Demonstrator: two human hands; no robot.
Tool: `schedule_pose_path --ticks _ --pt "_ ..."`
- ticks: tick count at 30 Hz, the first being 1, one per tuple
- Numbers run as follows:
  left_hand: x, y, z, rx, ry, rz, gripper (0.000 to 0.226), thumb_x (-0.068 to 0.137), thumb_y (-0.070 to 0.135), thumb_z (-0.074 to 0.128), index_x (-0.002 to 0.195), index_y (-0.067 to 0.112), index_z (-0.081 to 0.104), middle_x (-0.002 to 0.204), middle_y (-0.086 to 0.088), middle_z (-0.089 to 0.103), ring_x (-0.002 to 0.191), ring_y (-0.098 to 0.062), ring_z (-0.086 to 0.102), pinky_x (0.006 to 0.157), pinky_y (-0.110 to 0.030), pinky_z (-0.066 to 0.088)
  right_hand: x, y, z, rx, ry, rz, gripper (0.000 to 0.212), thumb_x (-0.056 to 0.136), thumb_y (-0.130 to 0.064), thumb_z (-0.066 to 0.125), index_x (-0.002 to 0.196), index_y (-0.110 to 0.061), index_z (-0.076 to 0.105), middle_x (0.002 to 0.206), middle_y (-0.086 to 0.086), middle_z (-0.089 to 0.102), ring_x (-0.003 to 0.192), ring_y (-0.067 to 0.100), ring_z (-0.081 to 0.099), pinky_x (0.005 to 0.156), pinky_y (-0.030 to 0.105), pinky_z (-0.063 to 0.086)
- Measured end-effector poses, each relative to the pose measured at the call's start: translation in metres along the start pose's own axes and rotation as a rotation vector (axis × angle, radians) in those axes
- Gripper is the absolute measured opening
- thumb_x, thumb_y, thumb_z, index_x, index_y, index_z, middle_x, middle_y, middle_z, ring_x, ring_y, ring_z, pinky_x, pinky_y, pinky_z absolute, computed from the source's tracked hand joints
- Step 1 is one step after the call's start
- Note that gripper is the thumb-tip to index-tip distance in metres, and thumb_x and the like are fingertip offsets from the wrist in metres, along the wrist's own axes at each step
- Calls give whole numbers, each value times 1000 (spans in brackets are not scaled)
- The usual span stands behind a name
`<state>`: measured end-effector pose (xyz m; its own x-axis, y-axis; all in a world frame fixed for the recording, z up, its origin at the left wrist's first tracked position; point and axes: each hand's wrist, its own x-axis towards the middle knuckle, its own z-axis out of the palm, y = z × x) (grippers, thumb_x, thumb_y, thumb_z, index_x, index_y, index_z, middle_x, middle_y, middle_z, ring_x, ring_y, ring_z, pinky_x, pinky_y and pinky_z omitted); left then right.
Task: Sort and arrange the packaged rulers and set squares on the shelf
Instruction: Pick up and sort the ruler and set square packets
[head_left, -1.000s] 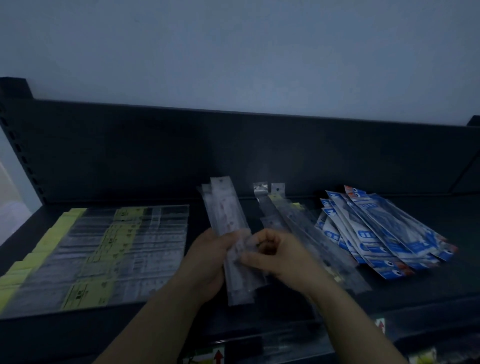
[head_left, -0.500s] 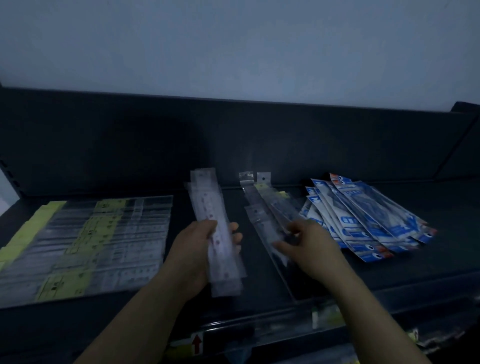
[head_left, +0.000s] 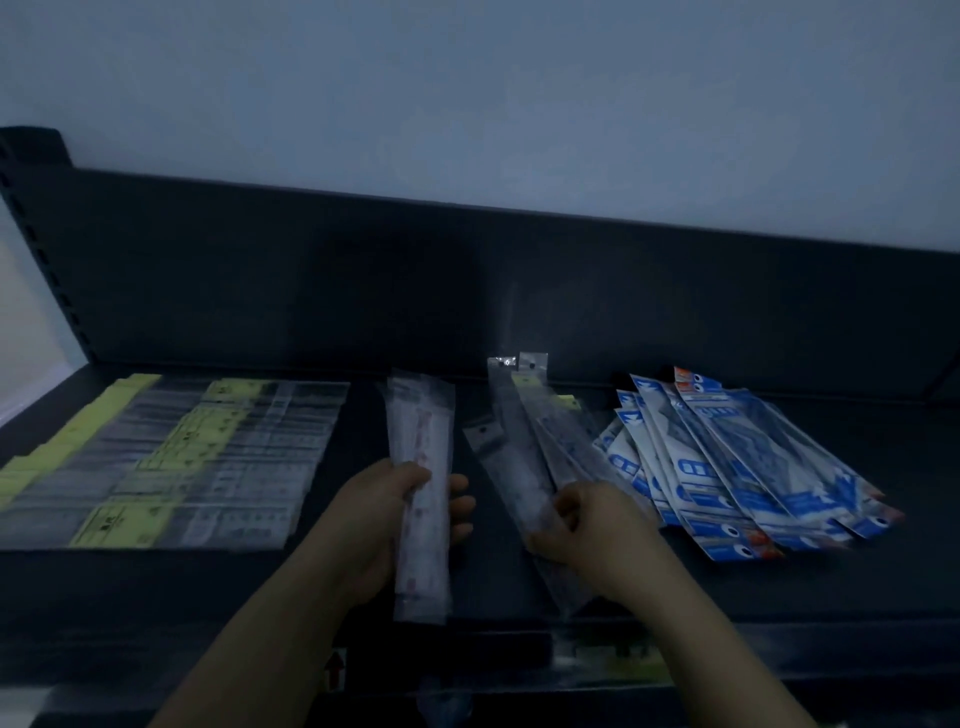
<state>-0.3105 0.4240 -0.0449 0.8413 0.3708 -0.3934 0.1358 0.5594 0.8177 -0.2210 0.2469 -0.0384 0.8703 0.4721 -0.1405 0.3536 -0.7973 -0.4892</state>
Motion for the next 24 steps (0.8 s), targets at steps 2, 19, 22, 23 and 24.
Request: schedule_pose_path --ticks 2,19,22,23,24 --pt "-1 -4 7 -14 18 10 18 97 7 42 102 -2 57 95 -22 70 82 -30 69 62 -39 59 1 3 -1 278 38 -13 16 81 -30 73 77 -17 63 70 1 65 58 7 57 55 28 47" --pt "-1 -34 48 -64 54 148 9 94 6 54 93 -2 57 79 -16 65 54 -16 66 52 -30 58 25 58 5 -227 438 -161 31 93 -36 51 116 -15 59 109 6 62 101 25 51 87 33 38" --pt "1 -35 45 -118 46 118 9 94 7 55 95 -1 57 80 -15 67 55 -16 66 52 -30 58 25 58 2 -126 456 -142 33 90 -31 58 118 -14 58 109 8 60 101 25 51 84 33 40" --pt "2 -34 44 -138 40 107 9 94 7 55 97 -1 57 80 -15 67 55 -16 66 52 -30 58 25 58 1 -50 455 -123 34 89 -28 60 119 -14 57 110 7 59 101 23 52 83 32 42" --pt "3 -34 44 -148 31 101 10 94 7 55 99 -1 57 79 -15 67 56 -16 66 52 -30 58 24 58 -1 40 449 -104 34 88 -26 61 120 -16 56 109 6 58 99 21 53 81 30 43"
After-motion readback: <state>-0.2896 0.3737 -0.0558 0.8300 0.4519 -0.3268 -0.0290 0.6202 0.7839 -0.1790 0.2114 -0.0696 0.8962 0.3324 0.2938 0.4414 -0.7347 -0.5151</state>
